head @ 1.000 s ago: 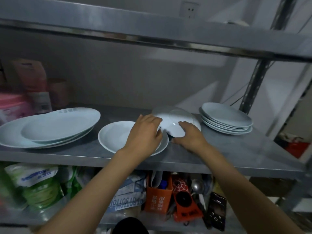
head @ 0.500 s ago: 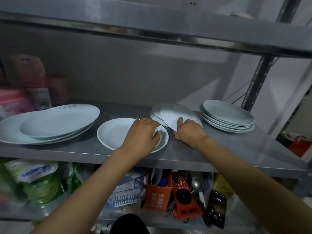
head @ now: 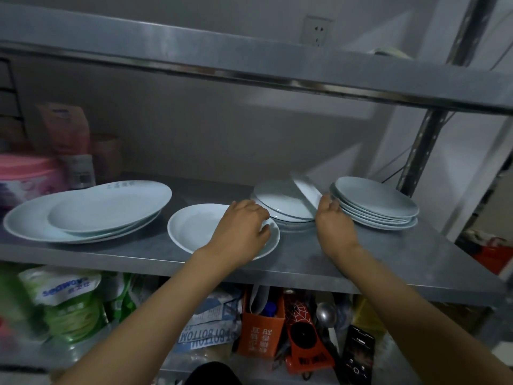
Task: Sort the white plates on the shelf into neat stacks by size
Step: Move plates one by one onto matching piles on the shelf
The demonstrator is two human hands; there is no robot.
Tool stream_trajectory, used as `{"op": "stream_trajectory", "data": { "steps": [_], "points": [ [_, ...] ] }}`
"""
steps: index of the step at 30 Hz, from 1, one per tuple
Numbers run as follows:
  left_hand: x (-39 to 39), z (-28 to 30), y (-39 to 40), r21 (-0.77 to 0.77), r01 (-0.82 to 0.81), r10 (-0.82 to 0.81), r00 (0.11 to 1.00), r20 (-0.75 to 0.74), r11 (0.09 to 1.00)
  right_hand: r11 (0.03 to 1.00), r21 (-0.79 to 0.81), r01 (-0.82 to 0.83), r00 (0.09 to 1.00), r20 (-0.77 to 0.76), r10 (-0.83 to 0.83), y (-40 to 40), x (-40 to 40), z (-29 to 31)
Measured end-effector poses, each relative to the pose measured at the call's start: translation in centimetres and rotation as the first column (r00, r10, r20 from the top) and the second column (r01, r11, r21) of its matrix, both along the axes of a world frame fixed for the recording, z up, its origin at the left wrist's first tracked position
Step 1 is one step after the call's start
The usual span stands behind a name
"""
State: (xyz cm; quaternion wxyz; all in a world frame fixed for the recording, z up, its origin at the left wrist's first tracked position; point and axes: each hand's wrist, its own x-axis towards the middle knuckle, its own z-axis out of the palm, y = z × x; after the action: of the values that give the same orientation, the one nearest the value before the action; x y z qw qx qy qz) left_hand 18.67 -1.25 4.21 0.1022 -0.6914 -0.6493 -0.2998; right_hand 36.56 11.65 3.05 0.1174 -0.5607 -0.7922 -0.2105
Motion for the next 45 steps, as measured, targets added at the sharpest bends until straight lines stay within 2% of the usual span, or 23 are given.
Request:
{"op": "stream_trajectory", "data": {
  "steps": [5, 7, 8, 11, 12, 13, 15, 16, 18, 21, 24, 29, 32, 34, 35, 37, 38, 40, 42, 45],
  "points": [
    [-0.3, 1.0, -0.4, 0.015, 0.019, -0.02, 0.999, 0.031, 1.0, 0.993, 0.111, -0.041, 0.967, -0.245, 0.067, -0.6, 0.1, 1.5],
    [-0.4, 1.3, -0.9, 0.043, 0.027, -0.029, 0.999, 0.042, 0.999, 0.992, 0.104, -0.076, 0.891, -0.439, 0.114, -1.5, -0.4, 2.5],
    [-0.5, 1.5, -1.1, 0.056, 0.027, -0.029, 0.998, 0.048, 0.998, 0.991, 0.097, -0.089, 0.814, -0.566, 0.128, -1.9, -0.7, 2.9],
    [-0.4, 1.7, -1.6, 0.082, 0.031, -0.036, 0.997, 0.069, 0.996, 0.99, 0.035, -0.133, 0.473, -0.876, 0.094, -3.3, -1.4, 4.3],
    [-0.4, 1.7, -1.7, 0.091, 0.039, -0.046, 0.996, 0.075, 0.995, 0.987, -0.005, -0.16, 0.347, -0.936, 0.052, -3.5, -1.7, 4.8],
    [-0.4, 1.8, -1.7, 0.11, 0.048, -0.056, 0.995, 0.078, 0.993, 0.973, -0.041, -0.226, 0.176, -0.984, 0.0, -3.6, -2.0, 5.3],
    [-0.4, 1.7, -1.7, 0.16, 0.071, -0.085, 0.993, 0.084, 0.985, 0.893, -0.054, -0.447, -0.202, -0.966, -0.16, -3.8, -2.3, 5.9],
    [-0.4, 1.7, -1.8, 0.179, 0.081, -0.099, 0.99, 0.095, 0.981, 0.844, -0.041, -0.535, -0.311, -0.919, -0.242, -3.8, -2.3, 6.0],
    [-0.6, 1.7, -1.9, 0.197, 0.084, -0.108, 0.988, 0.113, 0.977, 0.764, -0.031, -0.644, -0.376, -0.857, -0.352, -4.0, -2.4, 6.1],
    [-0.9, 2.0, -2.1, 0.252, 0.091, -0.112, 0.991, 0.07, 0.963, 0.686, -0.053, -0.726, -0.367, -0.813, -0.451, -4.5, -3.0, 5.6],
    [-1.3, 2.3, -2.6, 0.298, 0.089, -0.094, 0.996, 0.003, 0.95, 0.602, -0.064, -0.796, -0.3, -0.822, -0.484, -5.4, -3.8, 5.3],
    [-1.6, 2.2, -3.3, 0.225, -0.043, 0.054, 0.998, -0.04, 0.973, 0.551, -0.101, -0.828, -0.185, -0.879, -0.439, -6.5, -4.7, 5.5],
    [-1.7, 2.0, -3.8, 0.26, -0.097, 0.097, 0.995, 0.011, 0.961, 0.526, -0.146, -0.838, -0.06, -0.933, -0.355, -6.9, -4.3, 6.1],
    [-1.7, 1.7, -4.2, 0.264, -0.112, 0.101, 0.993, 0.052, 0.958, 0.583, -0.222, -0.782, 0.05, -0.954, -0.297, -6.5, -4.1, 5.9],
    [-1.6, 1.6, -4.3, 0.257, -0.119, 0.103, 0.992, 0.071, 0.959, 0.648, -0.229, -0.727, 0.074, -0.964, -0.257, -6.0, -3.9, 5.4],
    [-1.3, 1.1, -4.3, 0.237, -0.132, 0.106, 0.987, 0.121, 0.962, 0.82, -0.141, -0.554, 0.1, -0.99, -0.103, -4.7, -3.5, 4.4],
    [-1.2, 0.8, -4.2, 0.226, -0.14, 0.106, 0.982, 0.157, 0.964, 0.877, -0.091, -0.473, 0.13, -0.991, -0.033, -4.2, -3.0, 3.7],
    [-1.0, 0.2, -4.0, 0.208, -0.165, 0.122, 0.971, 0.206, 0.964, 0.927, -0.03, -0.373, 0.214, -0.975, 0.054, -3.8, -1.8, 2.7],
    [-0.8, -0.2, -3.9, 0.174, -0.202, 0.166, 0.965, 0.201, 0.964, 0.938, -0.001, -0.347, 0.301, -0.947, 0.11, -3.4, -0.9, 1.3],
    [-0.2, -0.3, -3.9, 0.087, -0.238, 0.22, 0.959, 0.18, 0.967, 0.943, -0.044, -0.331, 0.429, -0.897, 0.109, -2.8, -0.5, -0.1]
  ]
}}
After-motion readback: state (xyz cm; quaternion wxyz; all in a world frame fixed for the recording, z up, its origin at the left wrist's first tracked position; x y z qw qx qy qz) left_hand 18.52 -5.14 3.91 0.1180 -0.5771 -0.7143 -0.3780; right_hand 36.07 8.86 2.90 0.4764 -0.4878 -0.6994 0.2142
